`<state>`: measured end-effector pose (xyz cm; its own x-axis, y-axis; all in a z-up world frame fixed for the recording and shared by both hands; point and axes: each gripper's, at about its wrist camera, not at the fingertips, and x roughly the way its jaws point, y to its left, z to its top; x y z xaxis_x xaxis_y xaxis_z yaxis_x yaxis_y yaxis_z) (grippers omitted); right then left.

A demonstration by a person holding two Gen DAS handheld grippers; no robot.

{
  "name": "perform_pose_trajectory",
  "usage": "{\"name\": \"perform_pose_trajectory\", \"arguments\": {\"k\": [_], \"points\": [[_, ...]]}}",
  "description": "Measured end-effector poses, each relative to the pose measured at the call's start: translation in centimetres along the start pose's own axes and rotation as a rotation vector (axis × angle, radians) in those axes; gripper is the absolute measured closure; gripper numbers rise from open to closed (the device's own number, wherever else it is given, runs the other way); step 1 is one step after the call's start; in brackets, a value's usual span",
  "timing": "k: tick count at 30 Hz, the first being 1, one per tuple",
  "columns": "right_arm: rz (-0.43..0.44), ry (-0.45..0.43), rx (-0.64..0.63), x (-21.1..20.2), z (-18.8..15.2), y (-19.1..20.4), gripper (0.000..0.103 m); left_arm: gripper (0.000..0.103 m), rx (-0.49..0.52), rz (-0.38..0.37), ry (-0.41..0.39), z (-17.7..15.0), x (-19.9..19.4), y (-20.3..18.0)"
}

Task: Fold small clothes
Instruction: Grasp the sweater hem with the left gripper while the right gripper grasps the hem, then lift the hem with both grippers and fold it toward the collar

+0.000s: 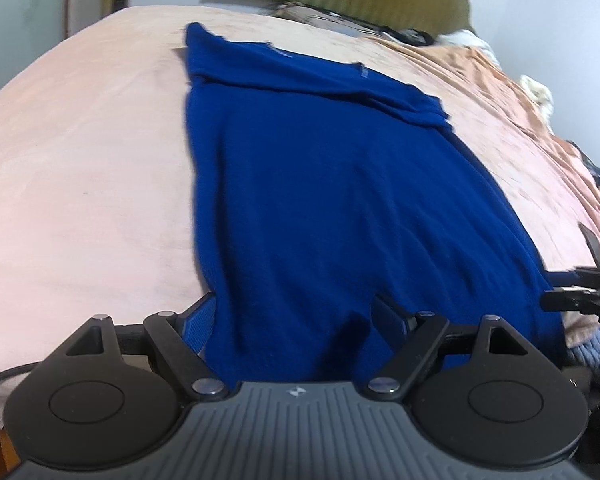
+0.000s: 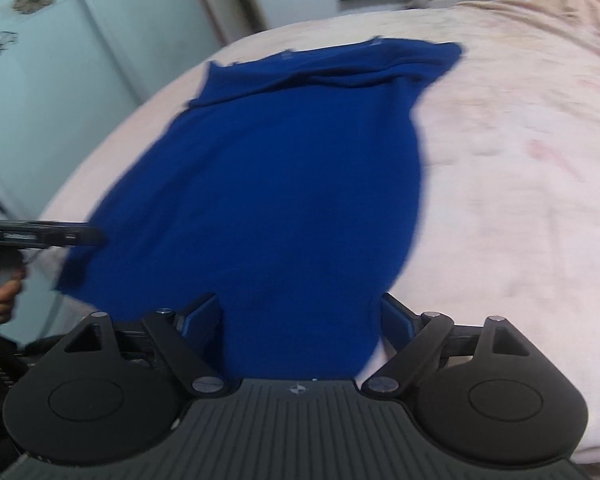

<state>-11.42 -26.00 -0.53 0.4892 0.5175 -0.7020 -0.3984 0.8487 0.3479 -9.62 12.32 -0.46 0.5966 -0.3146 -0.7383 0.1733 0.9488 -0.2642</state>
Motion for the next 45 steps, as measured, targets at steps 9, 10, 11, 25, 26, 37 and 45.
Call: {"name": "perform_pose_trajectory", "arguments": {"k": [9, 10, 11, 25, 26, 37, 45], "points": [[-0.019, -0.024, -0.075, 1.6, 1.1, 2.2, 0.087, 0.087, 0.050, -0.070, 0.021, 0.5, 1.0, -2.2], [-0.024, -0.032, -0.080, 1.7, 1.3, 2.0, 0.087, 0.088, 0.055, -0.065, 0.018, 0.8, 1.3, -2.4], [-0.026, -0.041, -0.082, 1.8, 1.6, 2.0, 0.088, 0.089, 0.056, -0.073, 0.010, 1.2, 1.4, -2.6], [-0.104, -0.132, 0.048, 2.7, 4.4, -0.9, 0.053, 0.066, -0.034, -0.122, -0.024, 2.5, 3.2, -1.4], [-0.099, -0.134, 0.066, 2.3, 3.9, -1.2, 0.049, 0.051, -0.046, -0.119, -0.029, 2.3, 2.9, -1.2], [-0.107, -0.086, -0.002, 2.0, 1.4, 0.7, 0.061, 0.037, 0.028, -0.172, -0.042, -1.1, 1.0, -2.1], [-0.006, -0.108, -0.023, 0.7, 2.0, 1.7, 0.091, 0.093, 0.057, -0.187, -0.071, -0.9, -0.3, -3.2]]}}
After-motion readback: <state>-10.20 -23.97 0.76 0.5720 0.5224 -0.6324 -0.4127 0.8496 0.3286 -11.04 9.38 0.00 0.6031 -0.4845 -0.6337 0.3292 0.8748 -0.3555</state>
